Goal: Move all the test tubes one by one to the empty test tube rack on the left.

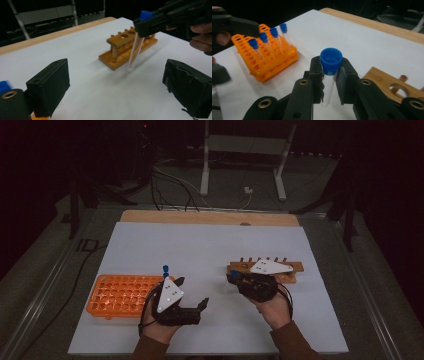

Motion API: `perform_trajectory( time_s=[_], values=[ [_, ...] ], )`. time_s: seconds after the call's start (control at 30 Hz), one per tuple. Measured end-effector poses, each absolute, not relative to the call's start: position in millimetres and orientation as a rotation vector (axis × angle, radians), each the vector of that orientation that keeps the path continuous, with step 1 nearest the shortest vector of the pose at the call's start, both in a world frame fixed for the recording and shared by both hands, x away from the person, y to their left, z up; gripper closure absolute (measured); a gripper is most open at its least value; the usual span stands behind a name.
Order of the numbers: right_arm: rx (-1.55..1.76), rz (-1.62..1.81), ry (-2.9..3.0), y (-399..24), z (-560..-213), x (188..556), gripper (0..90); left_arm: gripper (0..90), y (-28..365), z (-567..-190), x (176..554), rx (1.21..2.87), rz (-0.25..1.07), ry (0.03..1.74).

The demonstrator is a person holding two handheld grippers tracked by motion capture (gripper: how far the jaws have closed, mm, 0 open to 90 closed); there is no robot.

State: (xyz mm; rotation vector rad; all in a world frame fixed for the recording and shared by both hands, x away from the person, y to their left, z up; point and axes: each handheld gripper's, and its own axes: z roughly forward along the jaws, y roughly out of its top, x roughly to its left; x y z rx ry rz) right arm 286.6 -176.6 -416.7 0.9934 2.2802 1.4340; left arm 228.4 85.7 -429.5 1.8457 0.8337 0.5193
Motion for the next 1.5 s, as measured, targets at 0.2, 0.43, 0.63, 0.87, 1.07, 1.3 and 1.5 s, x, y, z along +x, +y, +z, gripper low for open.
perform_trajectory(
  time_s=[0.2, 0.43, 0.63, 0.87, 1.07, 1.3, 1.5],
  values=[
    [0.982, 1.452, 2.341, -168, -418, 284, 76.3, 8.4, 73, -439, 235, 1.881, 0.494, 0.834],
    [0.940, 1.468, 2.374, -157, -416, 277, 76.3, 15.9, 62, -447, 238, 1.915, 0.494, 0.816],
    [0.906, 1.476, 2.418, -148, -416, 273, 76.2, 25.0, 53, -450, 240, 1.925, 0.494, 0.800],
    [0.887, 1.488, 2.448, -142, -417, 271, 76.3, 55.9, 51, -451, 241, 1.916, 0.438, 0.754],
    [0.890, 1.512, 2.461, -143, -418, 271, 76.2, 74.8, 51, -451, 242, 1.923, 0.394, 0.738],
    [0.909, 1.554, 2.472, -146, -419, 274, 52.4, 76.6, 53, -452, 244, 1.932, 0.388, 0.743],
    [0.899, 1.553, 2.496, -150, -419, 274, 23.6, 76.9, 59, -455, 246, 1.929, 0.389, 0.772]
  ],
)
